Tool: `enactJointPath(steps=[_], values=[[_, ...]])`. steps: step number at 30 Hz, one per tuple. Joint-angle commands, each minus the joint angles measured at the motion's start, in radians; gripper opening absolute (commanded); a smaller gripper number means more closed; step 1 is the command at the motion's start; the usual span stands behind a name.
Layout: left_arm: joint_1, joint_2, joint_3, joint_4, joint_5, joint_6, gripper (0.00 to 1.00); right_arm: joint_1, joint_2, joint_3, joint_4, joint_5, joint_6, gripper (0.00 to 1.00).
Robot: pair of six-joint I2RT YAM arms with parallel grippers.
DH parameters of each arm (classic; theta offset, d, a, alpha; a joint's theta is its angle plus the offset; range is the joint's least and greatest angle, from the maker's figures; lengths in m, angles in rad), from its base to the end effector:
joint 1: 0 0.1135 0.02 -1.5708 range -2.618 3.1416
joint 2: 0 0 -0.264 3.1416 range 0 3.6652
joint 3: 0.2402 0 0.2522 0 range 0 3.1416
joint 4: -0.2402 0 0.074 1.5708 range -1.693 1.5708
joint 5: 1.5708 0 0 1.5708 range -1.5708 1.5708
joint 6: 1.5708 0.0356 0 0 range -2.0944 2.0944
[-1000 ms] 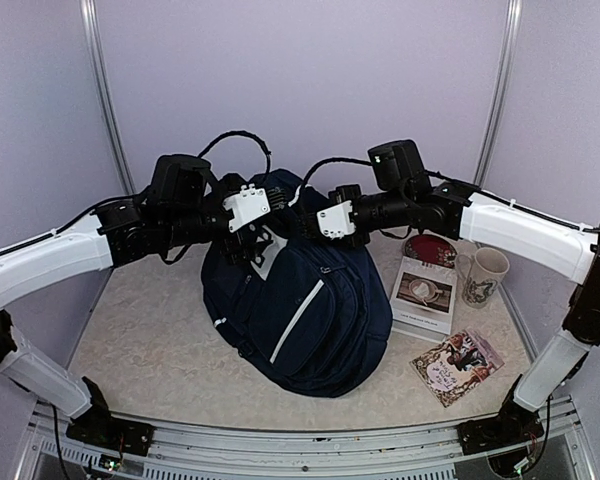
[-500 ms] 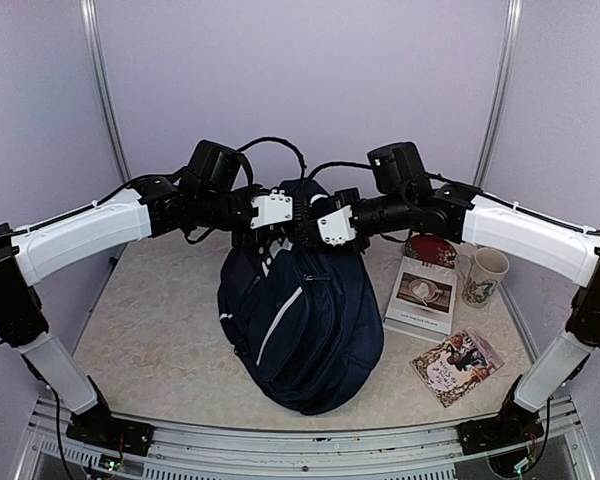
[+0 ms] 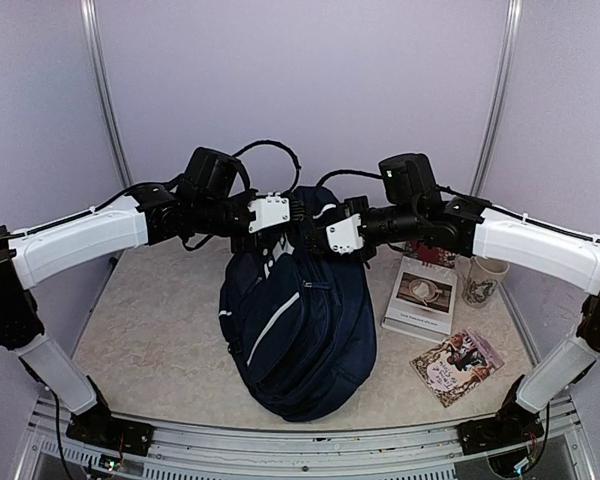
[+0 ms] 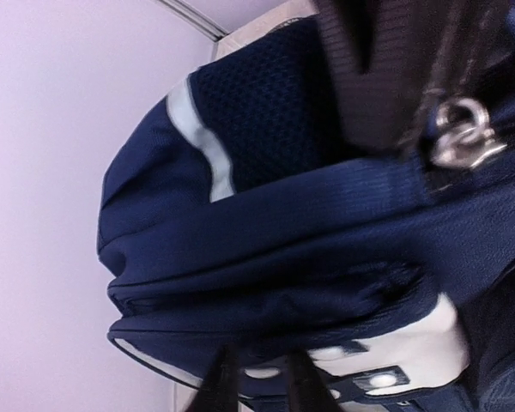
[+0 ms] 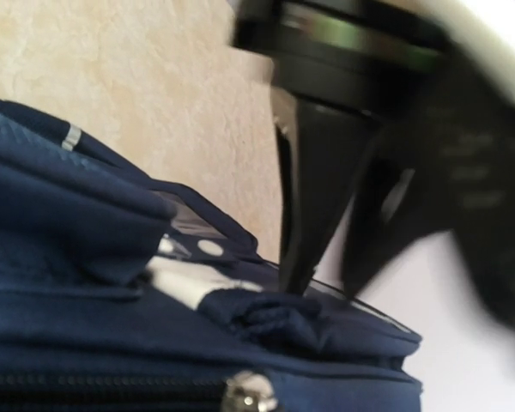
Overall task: Pack the student bag
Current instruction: Hold the student bag at the center of the board.
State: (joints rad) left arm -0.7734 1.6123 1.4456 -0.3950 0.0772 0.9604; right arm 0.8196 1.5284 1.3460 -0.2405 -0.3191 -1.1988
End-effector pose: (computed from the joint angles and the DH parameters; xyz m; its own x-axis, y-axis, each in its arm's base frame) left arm 0.2665 -0.2640 0.3375 0.3906 0.7605 -0.5188 0.7383 0.0779 0.6700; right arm 0.2368 0.2699 0.3476 0.7266 -0.5180 -0.4514 -0.5842 -0.1199 -0.8027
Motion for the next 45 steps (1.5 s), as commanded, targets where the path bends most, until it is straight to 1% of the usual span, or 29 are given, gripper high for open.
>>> enactJointPath(steps=[1,2,3,5,7,8,10,12,14,16,19,22,24,27,28,29,33,36,37,38,39,42,45], values=[[0.135,-0.053,0.027,0.145,0.139,-0.246,0.58,0.009,-0.075,0.034,0.162,-0.079,0.028,0.00],[0.186,-0.037,0.055,0.168,0.206,-0.342,0.69,0.009,-0.072,0.039,0.159,-0.086,0.031,0.00],[0.225,-0.014,0.087,0.179,0.249,-0.430,0.76,0.009,-0.071,0.044,0.156,-0.093,0.032,0.00],[0.271,0.034,0.149,0.180,0.323,-0.564,0.87,0.010,-0.070,0.047,0.156,-0.099,0.033,0.00],[0.290,0.081,0.191,0.175,0.402,-0.653,0.98,0.011,-0.067,0.048,0.157,-0.097,0.034,0.00],[0.294,0.107,0.209,0.177,0.437,-0.689,0.99,0.010,-0.065,0.048,0.157,-0.098,0.036,0.00],[0.295,0.166,0.257,0.182,0.499,-0.812,0.99,0.012,-0.058,0.048,0.154,-0.100,0.038,0.00],[0.297,0.222,0.296,0.188,0.530,-0.917,0.99,0.011,-0.051,0.049,0.152,-0.099,0.041,0.00],[0.299,0.262,0.302,0.221,0.576,-0.999,0.99,0.012,-0.047,0.050,0.150,-0.098,0.042,0.00],[0.288,0.296,0.308,0.256,0.582,-1.058,0.99,0.012,-0.046,0.049,0.151,-0.100,0.042,0.00],[0.268,0.349,0.342,0.238,0.529,-1.074,0.99,0.012,-0.041,0.049,0.154,-0.101,0.044,0.00],[0.258,0.389,0.358,0.217,0.508,-1.059,0.99,0.011,-0.039,0.049,0.152,-0.101,0.045,0.00],[0.256,0.400,0.355,0.213,0.533,-1.042,0.99,0.012,-0.037,0.048,0.153,-0.096,0.045,0.00],[0.247,0.406,0.351,0.193,0.640,-1.016,0.99,0.012,-0.034,0.045,0.165,-0.063,0.047,0.00],[0.243,0.402,0.345,0.187,0.670,-1.005,0.96,0.012,-0.033,0.044,0.174,-0.045,0.046,0.00],[0.239,0.399,0.336,0.184,0.712,-1.000,0.90,0.010,-0.031,0.043,0.180,-0.028,0.043,0.00],[0.235,0.365,0.296,0.197,0.790,-1.016,0.59,-0.001,-0.027,0.038,0.201,0.019,0.039,0.00],[0.239,0.319,0.235,0.211,0.805,-1.020,0.33,-0.025,-0.023,0.039,0.224,0.033,0.050,0.00],[0.242,0.303,0.212,0.215,0.800,-1.030,0.22,-0.035,-0.020,0.042,0.232,0.033,0.056,0.00],[0.247,0.282,0.184,0.221,0.793,-1.048,0.08,-0.046,-0.018,0.049,0.239,0.033,0.066,0.00],[0.254,0.260,0.145,0.233,0.785,-1.068,0.00,-0.055,-0.014,0.055,0.247,0.033,0.075,0.00],[0.283,0.148,-0.008,0.302,0.724,-1.119,0.00,-0.078,0.003,0.083,0.270,0.037,0.089,0.00],[0.299,-0.015,-0.131,0.329,0.629,-1.110,0.00,-0.094,0.030,0.133,0.279,0.051,0.086,0.00]])
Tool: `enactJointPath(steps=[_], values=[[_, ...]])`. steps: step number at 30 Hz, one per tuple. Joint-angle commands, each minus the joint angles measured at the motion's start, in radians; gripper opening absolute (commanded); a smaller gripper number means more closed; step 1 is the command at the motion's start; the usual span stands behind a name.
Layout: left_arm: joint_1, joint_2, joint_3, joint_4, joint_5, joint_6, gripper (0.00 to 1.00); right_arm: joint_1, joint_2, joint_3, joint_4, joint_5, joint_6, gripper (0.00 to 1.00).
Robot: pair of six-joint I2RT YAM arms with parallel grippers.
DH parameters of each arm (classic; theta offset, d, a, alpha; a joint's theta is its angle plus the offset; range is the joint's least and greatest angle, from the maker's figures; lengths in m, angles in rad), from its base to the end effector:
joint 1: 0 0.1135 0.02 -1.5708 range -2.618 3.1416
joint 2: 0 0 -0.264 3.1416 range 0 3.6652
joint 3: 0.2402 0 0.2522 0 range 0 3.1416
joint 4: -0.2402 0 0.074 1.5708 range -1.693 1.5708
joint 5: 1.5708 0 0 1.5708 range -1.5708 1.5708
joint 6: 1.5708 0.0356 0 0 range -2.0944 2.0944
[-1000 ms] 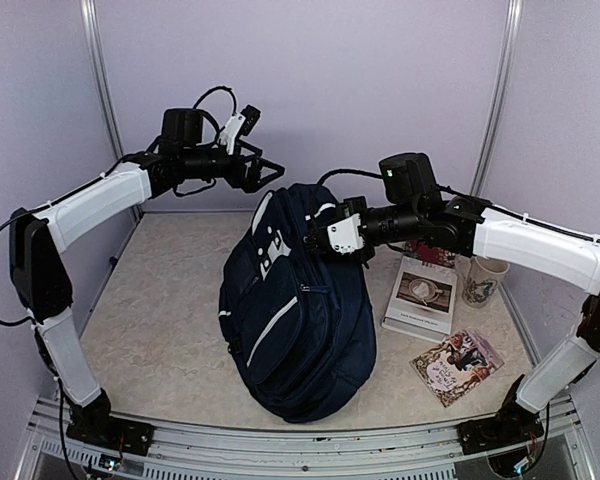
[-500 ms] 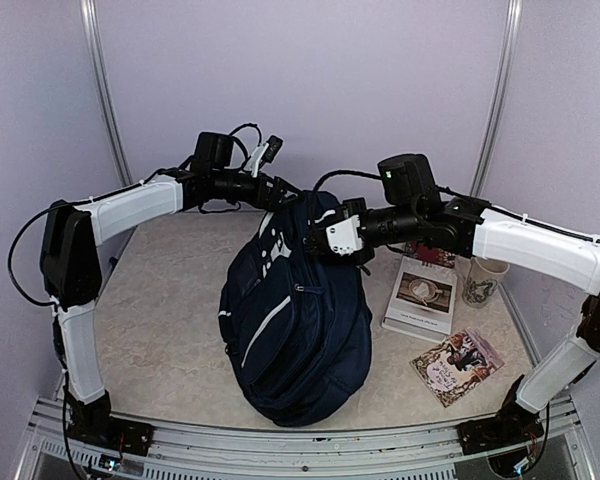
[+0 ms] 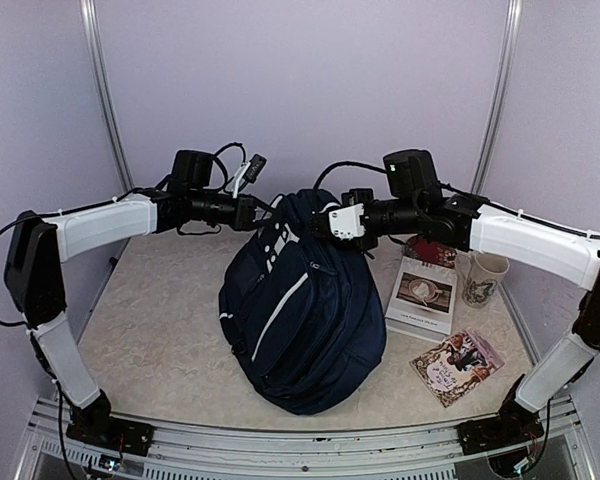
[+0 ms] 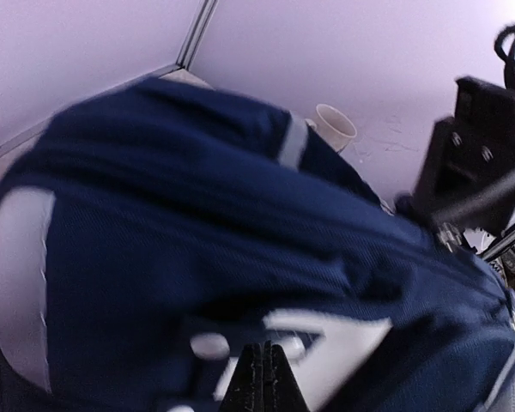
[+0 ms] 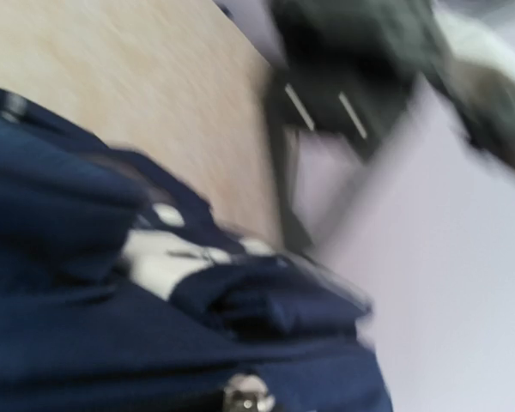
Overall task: Pack the student bag
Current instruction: Hold the student bag at the center of the board.
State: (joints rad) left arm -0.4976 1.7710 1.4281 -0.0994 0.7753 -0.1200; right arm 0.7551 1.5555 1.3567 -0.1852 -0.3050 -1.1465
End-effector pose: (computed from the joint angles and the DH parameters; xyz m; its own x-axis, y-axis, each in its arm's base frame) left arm 0.3512 -0.2191 0.3038 -0.4808 0.1638 -0.8614 0.8453 0.3478 -0.4056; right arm 0.2607 0.2600 0.3475 0.6682 -0.5648 -0.4842 -0.6012 -0.0266 -0.7986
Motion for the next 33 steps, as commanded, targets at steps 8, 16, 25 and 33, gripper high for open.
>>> enactJointPath(steps=[8,16,25,33], values=[[0.006,-0.493,-0.239,-0.046,-0.337,0.166,0.09,-0.052,0.081,0.351,0.184,-0.151,-0.063,0.00],[-0.347,-0.666,-0.286,-0.078,-0.875,0.661,0.82,-0.019,0.132,0.486,0.145,-0.337,-0.075,0.00],[-0.517,-0.583,-0.184,-0.178,-1.163,0.955,0.99,0.058,0.156,0.463,0.000,-0.331,-0.157,0.00],[-0.444,-0.567,-0.115,-0.374,-1.005,0.942,0.97,0.111,0.117,0.382,-0.050,-0.305,-0.201,0.00]])
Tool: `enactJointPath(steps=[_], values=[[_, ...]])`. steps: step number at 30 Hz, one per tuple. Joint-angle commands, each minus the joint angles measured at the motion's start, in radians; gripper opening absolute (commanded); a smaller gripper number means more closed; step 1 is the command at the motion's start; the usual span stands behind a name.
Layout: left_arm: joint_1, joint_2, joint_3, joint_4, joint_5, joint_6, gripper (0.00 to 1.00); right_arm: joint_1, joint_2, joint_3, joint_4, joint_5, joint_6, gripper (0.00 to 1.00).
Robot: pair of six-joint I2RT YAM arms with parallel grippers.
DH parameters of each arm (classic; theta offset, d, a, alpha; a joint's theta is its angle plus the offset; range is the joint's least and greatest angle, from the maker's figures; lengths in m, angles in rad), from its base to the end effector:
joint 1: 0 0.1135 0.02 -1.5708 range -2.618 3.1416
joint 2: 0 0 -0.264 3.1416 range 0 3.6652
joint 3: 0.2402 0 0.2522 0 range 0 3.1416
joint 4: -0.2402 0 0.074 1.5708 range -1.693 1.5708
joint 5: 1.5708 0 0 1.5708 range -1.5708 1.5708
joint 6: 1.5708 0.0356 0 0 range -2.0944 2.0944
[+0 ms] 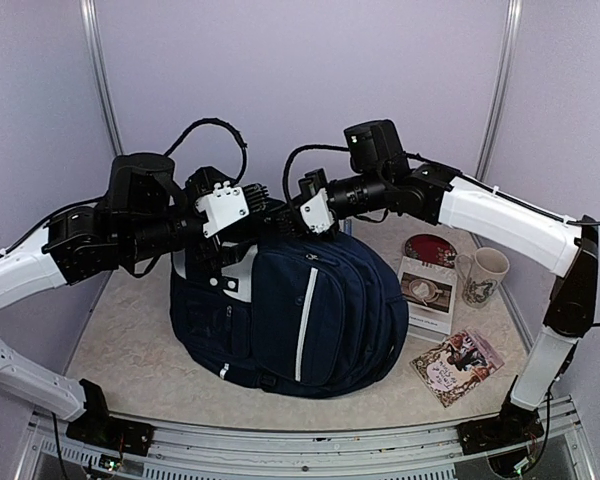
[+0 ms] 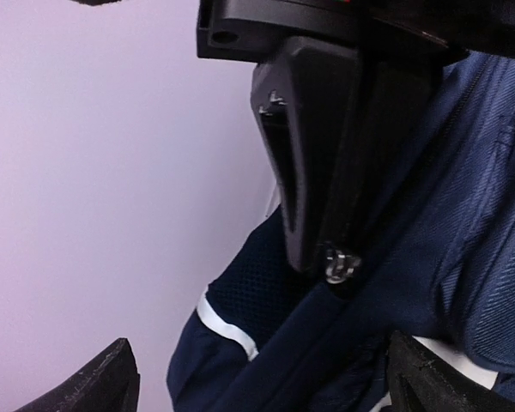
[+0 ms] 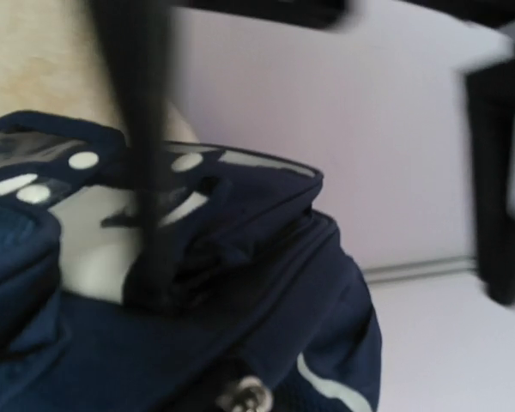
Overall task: Pack the student bag
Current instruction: Hold the student bag at the center of the board.
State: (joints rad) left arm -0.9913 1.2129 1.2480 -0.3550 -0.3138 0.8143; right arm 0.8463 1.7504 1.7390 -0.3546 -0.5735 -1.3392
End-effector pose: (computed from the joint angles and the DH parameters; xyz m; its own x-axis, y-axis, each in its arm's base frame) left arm 0.1585 -0.2221 0.3954 0.3439 0.7377 -0.5810 0.5614 0.3344 0.7570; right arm 0.2571 0.3197 0.3933 0.8846 -0.2341 -0.4033 -0.4523 -0.2201 -0.8643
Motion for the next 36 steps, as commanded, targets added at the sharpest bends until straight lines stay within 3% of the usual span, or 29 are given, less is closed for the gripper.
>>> enactJointPath(steps=[1,7,11,21,31,36], values=[[0.076,-0.012,0.078,-0.152,0.160,-0.002,0.96,0.025,-0.084,-0.008,0.119,-0.035,-0.012,0.00],[0.205,0.035,0.155,-0.288,0.398,0.012,0.94,0.066,-0.103,-0.019,0.099,-0.020,-0.047,0.00],[0.214,0.087,0.188,-0.343,0.497,0.026,0.94,0.078,-0.110,-0.024,0.102,-0.011,-0.053,0.00],[0.201,0.151,0.202,-0.426,0.568,0.041,0.95,0.085,-0.127,-0.056,0.137,0.016,-0.058,0.00],[0.201,0.070,0.190,-0.468,0.764,0.044,0.95,0.085,-0.133,-0.085,0.168,0.055,-0.066,0.00],[0.198,0.077,0.164,-0.461,0.725,0.035,0.95,0.085,-0.131,-0.084,0.168,0.052,-0.064,0.00]])
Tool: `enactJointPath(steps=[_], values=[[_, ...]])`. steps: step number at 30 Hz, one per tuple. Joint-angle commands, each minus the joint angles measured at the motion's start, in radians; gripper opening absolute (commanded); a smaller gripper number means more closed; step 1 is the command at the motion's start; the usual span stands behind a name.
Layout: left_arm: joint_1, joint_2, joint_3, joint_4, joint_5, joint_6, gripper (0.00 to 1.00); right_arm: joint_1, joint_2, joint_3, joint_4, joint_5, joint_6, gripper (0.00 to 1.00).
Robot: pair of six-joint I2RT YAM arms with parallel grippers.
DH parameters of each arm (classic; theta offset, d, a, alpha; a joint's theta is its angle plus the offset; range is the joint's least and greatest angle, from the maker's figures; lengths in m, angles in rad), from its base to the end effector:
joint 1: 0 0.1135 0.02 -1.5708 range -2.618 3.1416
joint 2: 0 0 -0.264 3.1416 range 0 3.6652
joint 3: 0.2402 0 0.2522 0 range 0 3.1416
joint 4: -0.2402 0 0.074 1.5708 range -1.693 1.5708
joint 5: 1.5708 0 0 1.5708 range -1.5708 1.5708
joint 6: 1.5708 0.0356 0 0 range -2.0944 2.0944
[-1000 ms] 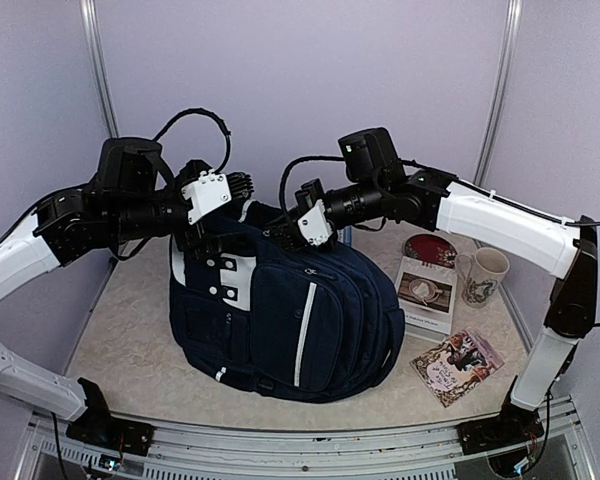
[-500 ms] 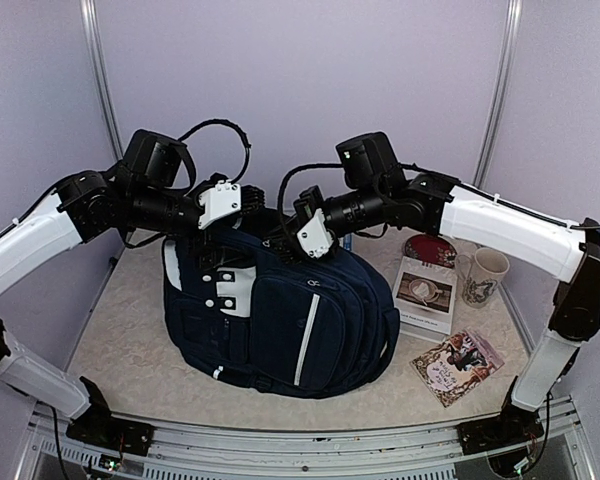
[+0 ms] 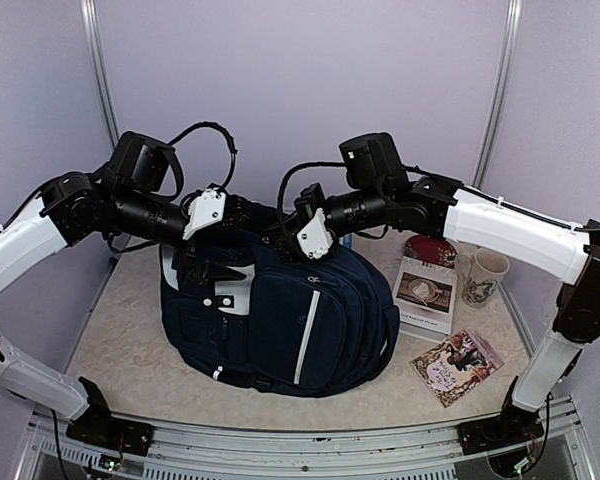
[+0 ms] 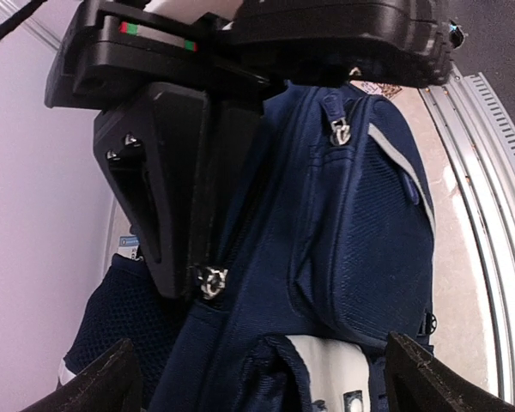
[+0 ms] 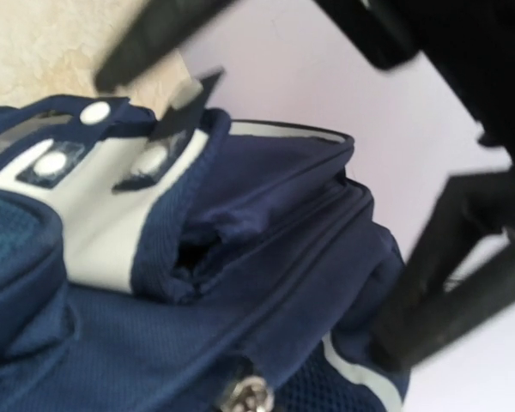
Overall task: Pack the student bag
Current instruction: Hold the student bag at the center of the board, then unzip the largest pocket of the student bag.
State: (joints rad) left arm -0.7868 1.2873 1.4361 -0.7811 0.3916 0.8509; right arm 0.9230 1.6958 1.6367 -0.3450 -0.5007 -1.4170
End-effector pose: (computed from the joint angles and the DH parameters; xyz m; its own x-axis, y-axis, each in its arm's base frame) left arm 0.1780 -0.1978 0.3994 0.3804 0.6027 -0.7014 0.8886 -0.0281 0.4578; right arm 0.2264 0.3275 0.3795 0.9181 -0.2233 -0.3274 -0.3824 -0.2827 -0.8797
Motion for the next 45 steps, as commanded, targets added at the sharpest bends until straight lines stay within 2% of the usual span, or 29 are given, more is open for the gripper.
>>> enactJointPath(steps=[1,5,9,14,18,21,24,25,26,29,33,38,45], values=[[-0.008,0.014,-0.029,-0.037,-0.005,-0.008,0.95,0.007,-0.077,0.017,0.158,-0.021,0.014,0.00],[-0.050,0.055,-0.067,0.008,-0.195,-0.025,0.93,0.007,-0.077,0.014,0.159,-0.022,0.015,0.00],[-0.065,0.073,-0.097,0.153,-0.360,-0.037,0.89,0.008,-0.081,0.012,0.158,-0.029,0.015,0.00],[-0.070,0.042,-0.158,0.283,-0.336,-0.015,0.86,0.008,-0.090,0.003,0.167,-0.032,0.018,0.00],[-0.070,0.053,-0.163,0.283,-0.345,-0.011,0.62,0.007,-0.104,-0.018,0.185,-0.029,0.021,0.00],[-0.074,0.090,-0.126,0.216,-0.353,-0.030,0.39,0.007,-0.112,-0.028,0.193,-0.031,0.029,0.00],[-0.074,0.095,-0.123,0.189,-0.361,-0.060,0.10,0.007,-0.128,-0.056,0.221,-0.003,0.034,0.00],[-0.074,0.082,-0.134,0.197,-0.368,-0.067,0.02,0.005,-0.134,-0.067,0.233,0.006,0.036,0.00],[-0.074,0.069,-0.148,0.209,-0.380,-0.076,0.00,0.004,-0.140,-0.078,0.246,0.012,0.041,0.00],[-0.065,0.026,-0.177,0.260,-0.430,-0.128,0.00,-0.003,-0.164,-0.118,0.297,0.035,0.064,0.00],[-0.015,-0.031,-0.201,0.313,-0.485,-0.214,0.00,-0.014,-0.199,-0.193,0.396,0.155,0.061,0.00],[0.023,-0.130,-0.278,0.384,-0.556,-0.240,0.00,-0.050,-0.255,-0.281,0.439,0.265,0.083,0.00],[0.095,-0.260,-0.316,0.503,-0.560,-0.335,0.00,-0.115,-0.383,-0.495,0.563,0.387,0.178,0.00]])
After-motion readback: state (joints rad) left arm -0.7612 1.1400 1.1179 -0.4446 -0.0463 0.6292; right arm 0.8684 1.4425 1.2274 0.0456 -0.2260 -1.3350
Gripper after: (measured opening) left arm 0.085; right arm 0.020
